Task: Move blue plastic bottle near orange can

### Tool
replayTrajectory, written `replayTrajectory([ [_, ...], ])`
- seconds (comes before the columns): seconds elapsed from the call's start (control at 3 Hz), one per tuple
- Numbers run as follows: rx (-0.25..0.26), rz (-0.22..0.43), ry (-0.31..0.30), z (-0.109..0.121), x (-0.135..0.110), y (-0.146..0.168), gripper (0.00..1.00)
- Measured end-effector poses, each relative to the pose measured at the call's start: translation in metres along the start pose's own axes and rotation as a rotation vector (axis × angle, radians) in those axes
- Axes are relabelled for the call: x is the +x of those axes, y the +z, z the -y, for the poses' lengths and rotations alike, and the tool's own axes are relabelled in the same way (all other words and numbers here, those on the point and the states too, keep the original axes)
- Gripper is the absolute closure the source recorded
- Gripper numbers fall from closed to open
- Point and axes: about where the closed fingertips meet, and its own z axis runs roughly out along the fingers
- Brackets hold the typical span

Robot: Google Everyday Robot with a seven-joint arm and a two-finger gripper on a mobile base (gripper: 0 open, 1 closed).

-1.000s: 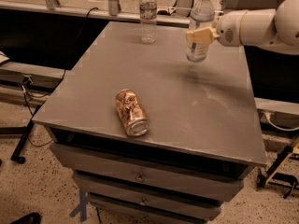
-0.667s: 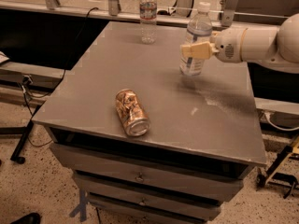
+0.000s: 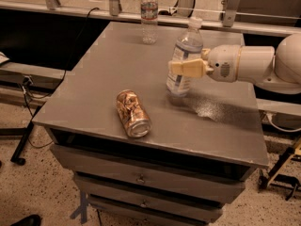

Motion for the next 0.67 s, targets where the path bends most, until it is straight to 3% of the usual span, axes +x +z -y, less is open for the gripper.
replayTrajectory([
  [0.33,-0.065,0.001,0.001,-0.027,0.012,0.009,1.0],
  [0.67,-0.112,-0.002,-0.022,-0.047,0.018,0.017,0.86],
])
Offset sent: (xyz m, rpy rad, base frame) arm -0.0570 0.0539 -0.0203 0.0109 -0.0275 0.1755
